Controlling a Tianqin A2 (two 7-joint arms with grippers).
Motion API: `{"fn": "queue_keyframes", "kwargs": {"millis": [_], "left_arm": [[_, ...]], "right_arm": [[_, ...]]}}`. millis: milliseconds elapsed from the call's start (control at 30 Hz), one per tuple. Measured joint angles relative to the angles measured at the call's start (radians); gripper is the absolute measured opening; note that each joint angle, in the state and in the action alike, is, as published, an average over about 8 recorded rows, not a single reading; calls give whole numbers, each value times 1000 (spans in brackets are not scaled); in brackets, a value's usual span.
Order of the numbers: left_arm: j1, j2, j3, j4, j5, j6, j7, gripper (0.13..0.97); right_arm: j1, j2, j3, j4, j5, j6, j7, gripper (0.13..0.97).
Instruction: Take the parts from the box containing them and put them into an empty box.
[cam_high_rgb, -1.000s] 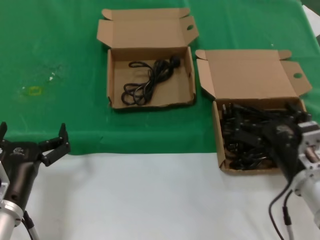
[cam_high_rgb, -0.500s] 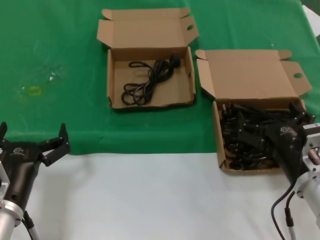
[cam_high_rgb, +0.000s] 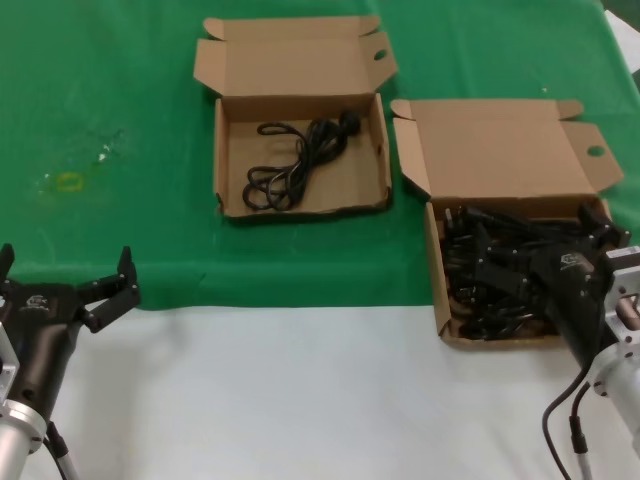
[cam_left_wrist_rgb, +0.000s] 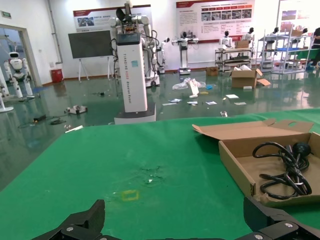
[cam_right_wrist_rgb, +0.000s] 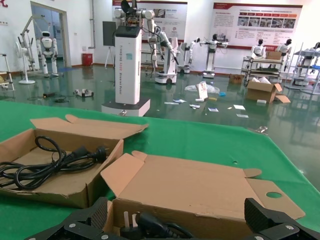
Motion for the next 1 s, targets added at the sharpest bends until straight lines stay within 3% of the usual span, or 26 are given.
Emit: {"fn": "queue_keyframes", "kwargs": {"millis": [1000], "left_arm": [[0, 0, 0, 0, 0, 0, 0, 966]], "right_arm": [[0, 0, 0, 0, 0, 0, 0, 966]]}}
